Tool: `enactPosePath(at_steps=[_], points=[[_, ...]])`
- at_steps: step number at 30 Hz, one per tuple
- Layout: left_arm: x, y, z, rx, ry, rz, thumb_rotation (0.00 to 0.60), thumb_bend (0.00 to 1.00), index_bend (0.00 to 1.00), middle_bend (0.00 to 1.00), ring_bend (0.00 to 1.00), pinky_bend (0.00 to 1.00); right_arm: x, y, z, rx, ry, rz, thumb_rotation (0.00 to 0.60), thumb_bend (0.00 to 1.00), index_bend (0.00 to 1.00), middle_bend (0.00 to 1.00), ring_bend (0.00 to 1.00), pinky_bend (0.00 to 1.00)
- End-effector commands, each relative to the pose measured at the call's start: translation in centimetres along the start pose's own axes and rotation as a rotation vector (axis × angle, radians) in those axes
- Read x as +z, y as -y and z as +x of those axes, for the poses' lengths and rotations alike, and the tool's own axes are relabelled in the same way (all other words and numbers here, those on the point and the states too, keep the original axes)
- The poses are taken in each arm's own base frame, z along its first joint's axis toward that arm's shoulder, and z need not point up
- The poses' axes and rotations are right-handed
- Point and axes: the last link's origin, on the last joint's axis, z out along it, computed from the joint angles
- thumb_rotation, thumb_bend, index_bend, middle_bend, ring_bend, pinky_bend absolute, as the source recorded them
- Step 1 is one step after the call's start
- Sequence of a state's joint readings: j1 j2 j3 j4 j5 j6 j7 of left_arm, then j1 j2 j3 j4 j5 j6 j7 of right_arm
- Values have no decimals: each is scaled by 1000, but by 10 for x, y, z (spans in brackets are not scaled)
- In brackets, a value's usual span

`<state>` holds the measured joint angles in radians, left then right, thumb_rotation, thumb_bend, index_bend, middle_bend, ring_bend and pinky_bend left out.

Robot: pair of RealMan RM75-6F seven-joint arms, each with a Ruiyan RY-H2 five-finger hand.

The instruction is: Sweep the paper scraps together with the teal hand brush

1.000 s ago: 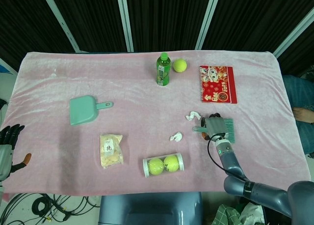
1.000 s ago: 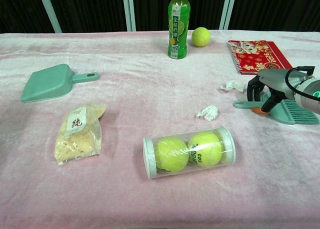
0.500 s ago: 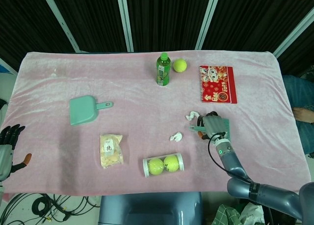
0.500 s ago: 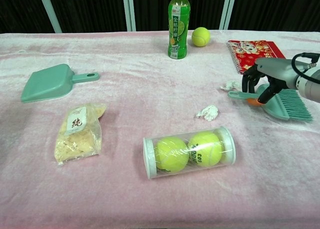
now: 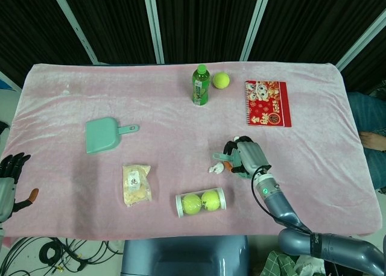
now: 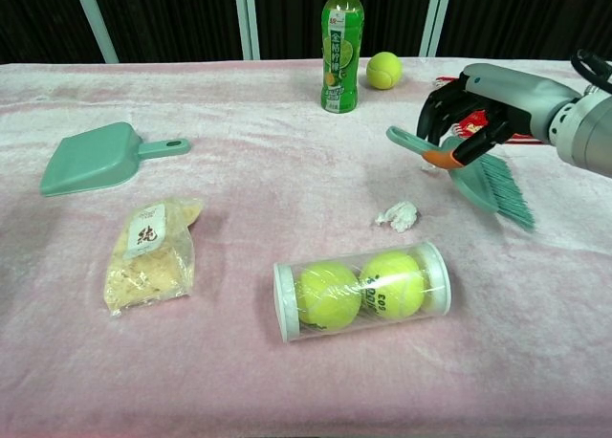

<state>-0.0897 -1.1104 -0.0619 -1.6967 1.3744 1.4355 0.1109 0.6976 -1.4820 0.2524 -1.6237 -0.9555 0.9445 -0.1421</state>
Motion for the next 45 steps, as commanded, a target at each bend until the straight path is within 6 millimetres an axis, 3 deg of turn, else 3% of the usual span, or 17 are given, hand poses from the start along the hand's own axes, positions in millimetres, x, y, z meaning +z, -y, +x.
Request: enactPosePath(at_steps=[1,13,27,34,40,45], points=[[0,0,0,-2,1,0,600,309,126,76,7,148,7,5,-4,90,-9,32,600,405,592,585,303,156],[1,0,0,-2,7,0,600,309,128,76,7,148,13,5,-28,136,16,62,600,405,593,588,303,156],[1,0,0,-8,6,-2,600,309,129,76,7,149,40,34,-39,291,47,131,600,406,602,592,304,156],[1,0,1,-18,5,-1,600,309,135,75,7,173,40,52,-42,359,42,176,600,406,602,593,304,156],[1,1,1,-7,1,-1,600,309,137,75,7,173,44,78,-21,445,8,244,600,406,602,591,304,156],[1,1,1,-9,0,0,600,309,137,75,7,173,47,75,12,440,-63,264,600,406,601,588,304,156]])
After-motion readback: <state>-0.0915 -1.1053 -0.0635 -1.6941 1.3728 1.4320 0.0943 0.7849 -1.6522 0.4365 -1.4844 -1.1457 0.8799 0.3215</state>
